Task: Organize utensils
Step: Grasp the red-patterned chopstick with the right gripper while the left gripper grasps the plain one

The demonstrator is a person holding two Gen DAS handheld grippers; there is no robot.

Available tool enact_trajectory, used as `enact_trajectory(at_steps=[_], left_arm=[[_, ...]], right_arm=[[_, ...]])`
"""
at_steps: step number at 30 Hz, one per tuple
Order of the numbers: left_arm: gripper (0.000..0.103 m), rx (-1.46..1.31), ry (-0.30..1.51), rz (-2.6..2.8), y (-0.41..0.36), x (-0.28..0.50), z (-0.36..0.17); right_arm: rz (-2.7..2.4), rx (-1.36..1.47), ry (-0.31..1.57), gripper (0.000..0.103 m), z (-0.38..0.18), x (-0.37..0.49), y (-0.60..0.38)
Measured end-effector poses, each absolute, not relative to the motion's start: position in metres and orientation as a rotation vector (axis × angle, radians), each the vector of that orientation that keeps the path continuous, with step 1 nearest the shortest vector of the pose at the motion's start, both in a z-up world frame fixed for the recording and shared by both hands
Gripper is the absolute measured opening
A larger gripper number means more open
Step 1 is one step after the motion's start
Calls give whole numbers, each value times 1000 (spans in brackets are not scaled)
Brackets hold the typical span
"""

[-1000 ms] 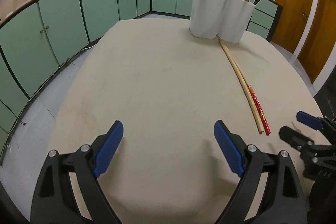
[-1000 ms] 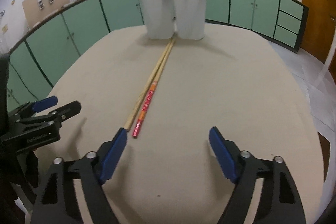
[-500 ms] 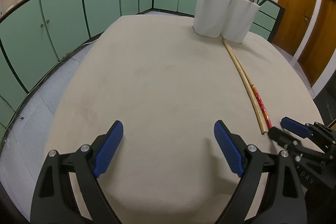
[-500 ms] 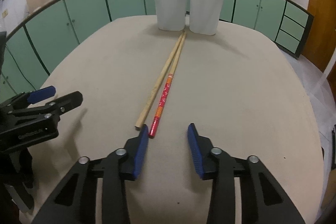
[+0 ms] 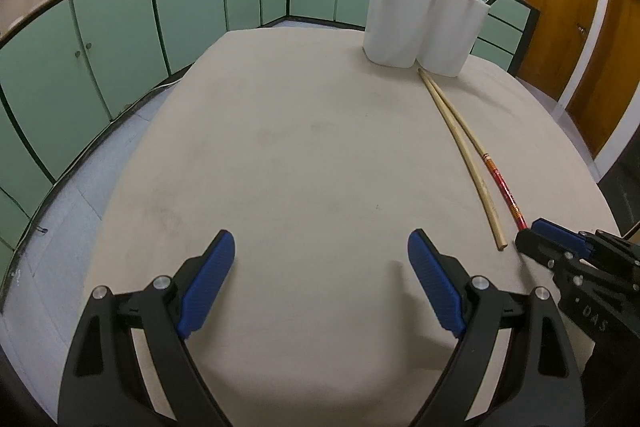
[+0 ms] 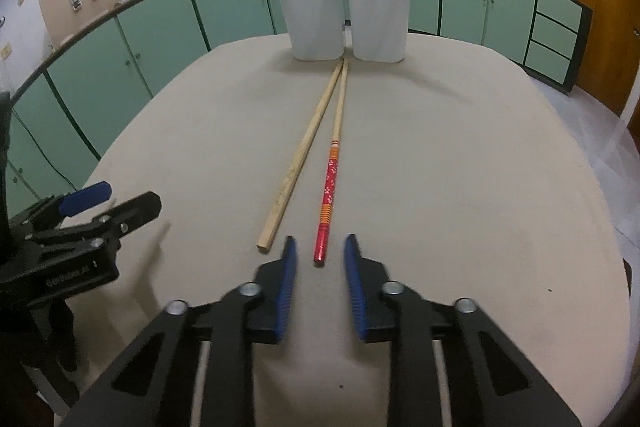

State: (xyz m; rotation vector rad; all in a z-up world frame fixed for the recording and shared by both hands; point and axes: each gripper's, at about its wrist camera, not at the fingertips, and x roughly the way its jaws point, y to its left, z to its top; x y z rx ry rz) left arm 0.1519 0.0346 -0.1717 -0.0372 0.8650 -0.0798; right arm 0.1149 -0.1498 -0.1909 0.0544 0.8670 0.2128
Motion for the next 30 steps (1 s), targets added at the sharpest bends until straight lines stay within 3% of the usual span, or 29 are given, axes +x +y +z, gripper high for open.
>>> enact_trajectory(at_steps=[2, 16, 25, 30], left_arm=[[86, -31, 870, -78, 34, 153, -172], [85, -47, 893, -194, -14, 151, -170], [75, -9, 908, -204, -53, 154, -178], [62, 3, 909, -188, -57, 156, -178]], right_arm=[[215, 62, 869, 7, -192, 117, -150], [124, 136, 836, 6, -185, 100, -207], [93, 162, 822, 6, -187, 100, -236], [105, 166, 821, 6, -188, 100, -237]])
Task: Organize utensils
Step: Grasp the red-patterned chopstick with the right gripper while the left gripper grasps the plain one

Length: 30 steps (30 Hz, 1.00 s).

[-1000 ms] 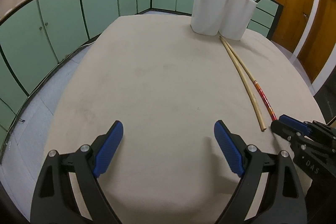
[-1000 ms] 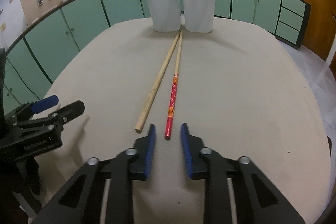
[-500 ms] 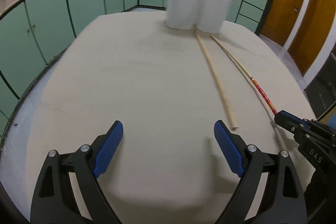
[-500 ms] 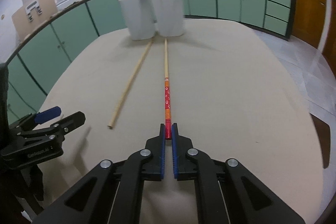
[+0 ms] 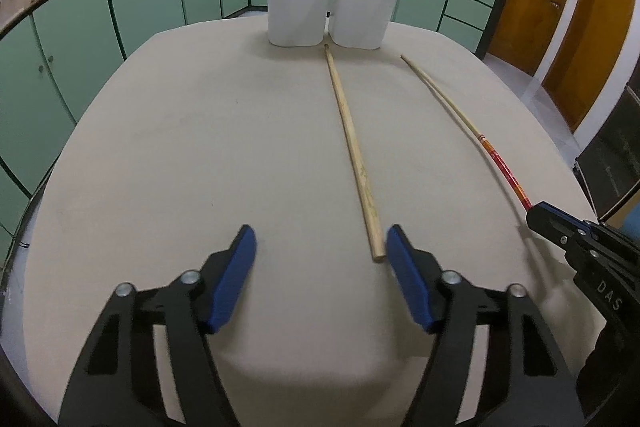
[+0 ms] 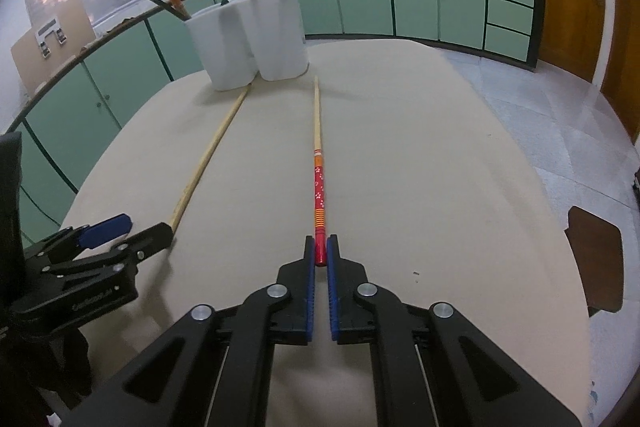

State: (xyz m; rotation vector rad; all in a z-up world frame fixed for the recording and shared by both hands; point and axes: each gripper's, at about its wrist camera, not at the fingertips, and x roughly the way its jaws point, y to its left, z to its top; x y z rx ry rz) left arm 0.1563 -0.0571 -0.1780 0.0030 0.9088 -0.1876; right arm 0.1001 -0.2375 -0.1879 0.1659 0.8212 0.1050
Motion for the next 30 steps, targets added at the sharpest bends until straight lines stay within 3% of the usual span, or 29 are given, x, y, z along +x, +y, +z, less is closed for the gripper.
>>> enact_trajectory(at_steps=[7, 12, 14, 30], left_arm=[[48, 40, 905, -185, -67, 153, -178], [14, 25, 901, -200, -70, 152, -176], [6, 5, 902, -205, -68, 153, -176], [6, 1, 815, -207, -54, 132, -140]], right_arm=[[114, 180, 830, 6, -192, 101, -239], [120, 190, 835, 6, -193, 101, -238], [123, 200, 841, 6, -195, 102, -240], [121, 170, 784, 6, -173, 93, -241]])
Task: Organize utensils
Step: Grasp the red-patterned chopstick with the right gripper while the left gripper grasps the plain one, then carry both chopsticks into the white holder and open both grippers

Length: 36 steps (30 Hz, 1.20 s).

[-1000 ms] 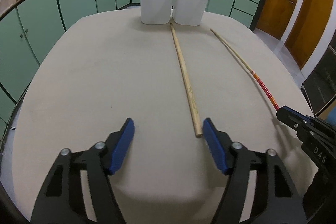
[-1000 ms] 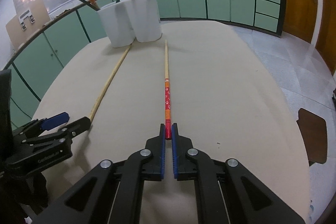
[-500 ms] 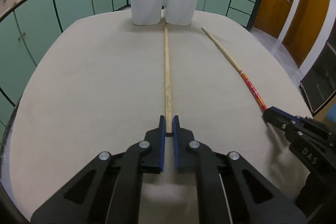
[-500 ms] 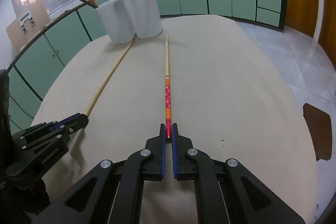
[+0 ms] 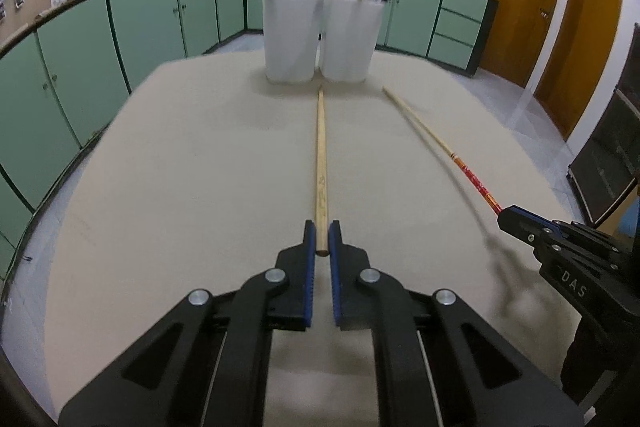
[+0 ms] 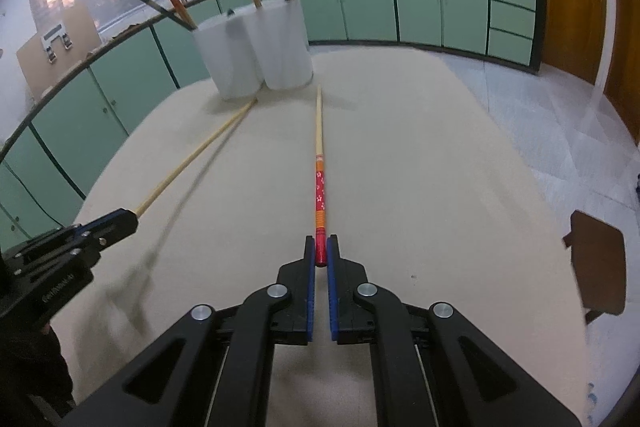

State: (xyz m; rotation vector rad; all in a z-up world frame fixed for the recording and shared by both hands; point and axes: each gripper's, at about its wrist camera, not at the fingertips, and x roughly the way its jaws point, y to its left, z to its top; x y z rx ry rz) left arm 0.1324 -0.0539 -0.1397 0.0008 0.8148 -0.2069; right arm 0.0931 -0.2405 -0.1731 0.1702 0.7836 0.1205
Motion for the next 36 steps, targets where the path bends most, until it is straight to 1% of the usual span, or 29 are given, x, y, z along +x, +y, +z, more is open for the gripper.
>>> enact_trajectory(at_steps=[10, 18, 23, 29, 36], left_arm=[[6, 17, 652, -221, -44, 124, -71], [6, 46, 540, -255, -43, 143, -18], [6, 51, 524, -297, -46, 164, 3], [6, 66, 521, -337, -49, 180, 18], [6, 77, 500, -376, -48, 188, 35]], right_arm=[[125, 110, 668, 6, -118, 90, -247], [159, 35, 584, 6, -62, 108, -247], [213, -9, 563, 6, -28, 128, -242], [290, -51, 579, 5, 2, 149, -232], [337, -103, 553, 5, 40, 155, -224]])
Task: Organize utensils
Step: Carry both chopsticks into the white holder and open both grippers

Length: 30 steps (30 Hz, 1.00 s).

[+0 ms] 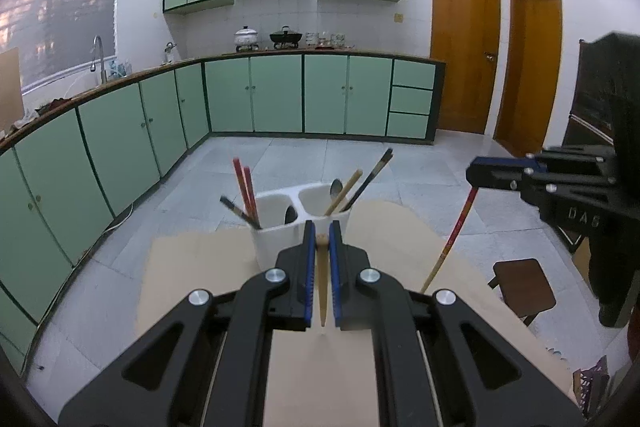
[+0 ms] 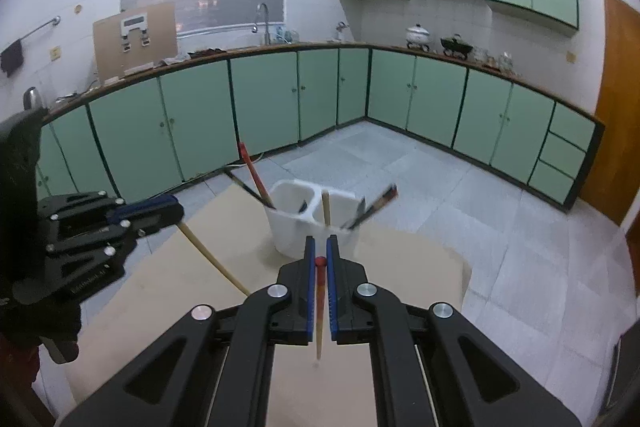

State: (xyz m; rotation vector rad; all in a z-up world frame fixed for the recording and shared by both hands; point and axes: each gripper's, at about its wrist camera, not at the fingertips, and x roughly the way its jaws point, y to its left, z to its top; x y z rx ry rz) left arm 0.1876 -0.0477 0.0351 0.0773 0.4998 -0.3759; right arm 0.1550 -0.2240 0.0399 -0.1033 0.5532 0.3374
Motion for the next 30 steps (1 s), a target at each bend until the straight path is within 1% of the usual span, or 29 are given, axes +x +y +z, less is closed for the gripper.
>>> enact_trajectory(at_steps=[4, 11, 16, 21, 30], left_arm=[[6, 82, 456, -386, -46, 193, 57], [6, 123, 319, -366, -56, 211, 109], [6, 138, 283, -343, -65, 243, 125], [6, 148, 280, -314, -71, 271, 113], [6, 100, 363, -282, -61, 329, 57]], right_arm=[[366, -100, 512, 5, 70, 162, -225], [334, -136, 368, 5, 139, 185, -216], [322, -132, 305, 5, 160, 215, -210], [313, -80, 290, 5, 151, 254, -215], [324, -7, 368, 5, 87, 311, -221]])
